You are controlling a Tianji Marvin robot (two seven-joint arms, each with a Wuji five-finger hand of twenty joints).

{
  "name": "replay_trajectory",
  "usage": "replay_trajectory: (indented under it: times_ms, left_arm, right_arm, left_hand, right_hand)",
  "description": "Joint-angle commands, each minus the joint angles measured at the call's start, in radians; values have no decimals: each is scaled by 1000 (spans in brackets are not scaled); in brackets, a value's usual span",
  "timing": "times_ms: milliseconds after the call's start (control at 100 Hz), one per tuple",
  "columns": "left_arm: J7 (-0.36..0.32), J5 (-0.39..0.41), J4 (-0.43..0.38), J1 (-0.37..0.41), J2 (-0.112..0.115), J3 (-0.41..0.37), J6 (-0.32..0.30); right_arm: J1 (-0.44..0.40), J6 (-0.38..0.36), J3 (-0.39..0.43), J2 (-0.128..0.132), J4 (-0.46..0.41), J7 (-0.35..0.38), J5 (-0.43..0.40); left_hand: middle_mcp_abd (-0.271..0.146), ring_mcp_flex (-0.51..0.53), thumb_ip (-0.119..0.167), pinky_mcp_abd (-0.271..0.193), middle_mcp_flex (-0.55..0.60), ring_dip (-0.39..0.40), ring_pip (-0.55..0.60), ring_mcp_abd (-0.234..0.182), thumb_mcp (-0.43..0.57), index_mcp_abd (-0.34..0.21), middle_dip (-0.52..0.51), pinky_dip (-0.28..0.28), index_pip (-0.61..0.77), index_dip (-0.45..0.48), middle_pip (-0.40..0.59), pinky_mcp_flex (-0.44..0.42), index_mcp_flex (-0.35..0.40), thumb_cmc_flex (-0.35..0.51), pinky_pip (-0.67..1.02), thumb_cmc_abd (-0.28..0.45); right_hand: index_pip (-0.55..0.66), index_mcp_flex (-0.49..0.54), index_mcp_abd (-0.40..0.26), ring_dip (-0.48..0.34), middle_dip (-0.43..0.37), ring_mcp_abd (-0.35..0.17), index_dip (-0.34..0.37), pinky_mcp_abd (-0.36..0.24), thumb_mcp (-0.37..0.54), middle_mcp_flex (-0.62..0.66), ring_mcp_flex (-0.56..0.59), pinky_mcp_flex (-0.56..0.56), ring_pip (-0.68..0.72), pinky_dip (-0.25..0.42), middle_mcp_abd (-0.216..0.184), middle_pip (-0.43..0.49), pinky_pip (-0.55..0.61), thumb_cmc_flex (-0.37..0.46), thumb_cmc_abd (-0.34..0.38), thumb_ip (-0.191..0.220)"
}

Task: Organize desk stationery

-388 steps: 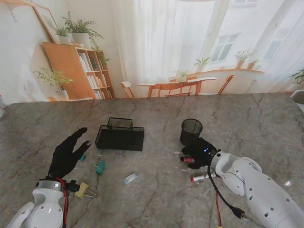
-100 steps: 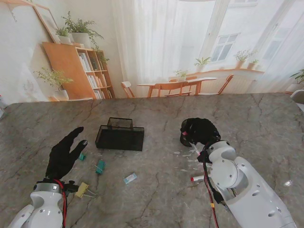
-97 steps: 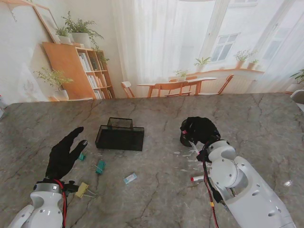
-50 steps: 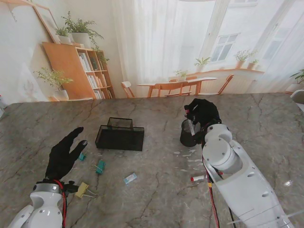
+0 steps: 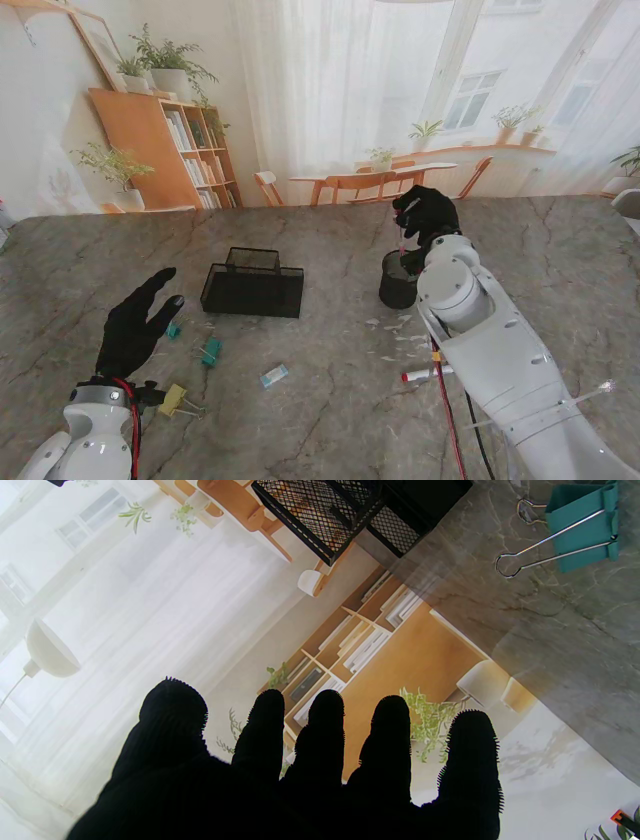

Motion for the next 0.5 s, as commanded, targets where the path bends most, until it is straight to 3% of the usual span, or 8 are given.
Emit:
replay_trajectory:
  times_ms: [0, 490]
  left_arm:
    - [1, -1, -2, 4, -3, 3, 2]
    - [2, 1, -2, 4, -3, 2, 5]
  right_arm:
    - [19, 2, -9, -18, 21, 12, -15]
    - [-4, 28, -21, -19, 59, 17, -16]
  left_hand:
    - [1, 11, -45, -1, 5, 8, 11, -3, -16, -9, 7, 24, 7, 10, 0, -4, 16, 16, 16, 51]
    - [1, 11, -45, -1, 6, 9, 11, -2, -16, -9, 7, 24, 7, 10, 0, -4, 16, 16, 17, 50]
  right_hand:
    - [79, 49, -110, 18, 21, 9, 49, 1, 52, -4, -14, 15, 2, -21, -12, 25, -5, 45, 68, 85]
    - [79, 68, -97, 19, 18, 27, 55, 24, 83, 14, 2, 21, 12, -16, 2, 29, 22, 48, 33, 83]
